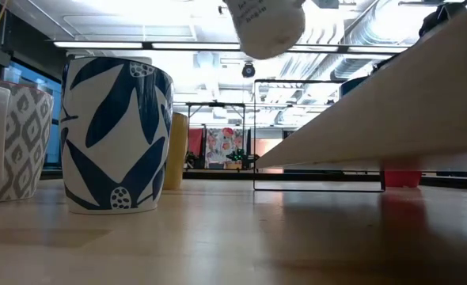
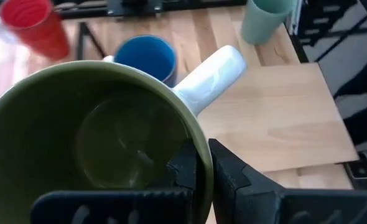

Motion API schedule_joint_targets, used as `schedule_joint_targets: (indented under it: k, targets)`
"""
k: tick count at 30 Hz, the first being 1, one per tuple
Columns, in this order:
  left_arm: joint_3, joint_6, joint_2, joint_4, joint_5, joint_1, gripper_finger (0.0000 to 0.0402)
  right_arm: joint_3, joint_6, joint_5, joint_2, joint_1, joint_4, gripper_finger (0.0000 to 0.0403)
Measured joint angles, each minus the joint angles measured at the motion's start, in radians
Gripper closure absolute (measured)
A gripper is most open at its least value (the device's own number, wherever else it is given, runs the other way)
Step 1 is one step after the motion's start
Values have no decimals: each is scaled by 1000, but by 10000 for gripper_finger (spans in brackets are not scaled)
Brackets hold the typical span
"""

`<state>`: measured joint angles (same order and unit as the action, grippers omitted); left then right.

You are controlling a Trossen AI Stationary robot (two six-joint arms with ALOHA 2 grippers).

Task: Place coffee mugs
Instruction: Put the white mug on the shelf

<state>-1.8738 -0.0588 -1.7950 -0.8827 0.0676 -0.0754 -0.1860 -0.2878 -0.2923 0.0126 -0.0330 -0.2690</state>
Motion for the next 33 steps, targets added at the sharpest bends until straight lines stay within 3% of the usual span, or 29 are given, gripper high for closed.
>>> schedule_joint_targets:
  k: [15,33]
  targets:
    - [0,-47,-134,-38,19,-26,396,-1,0,-14,26,0,-30,277]
    - [0,-60,-256,54,6,-39,396,-1,-24,-22,33,0,-27,277]
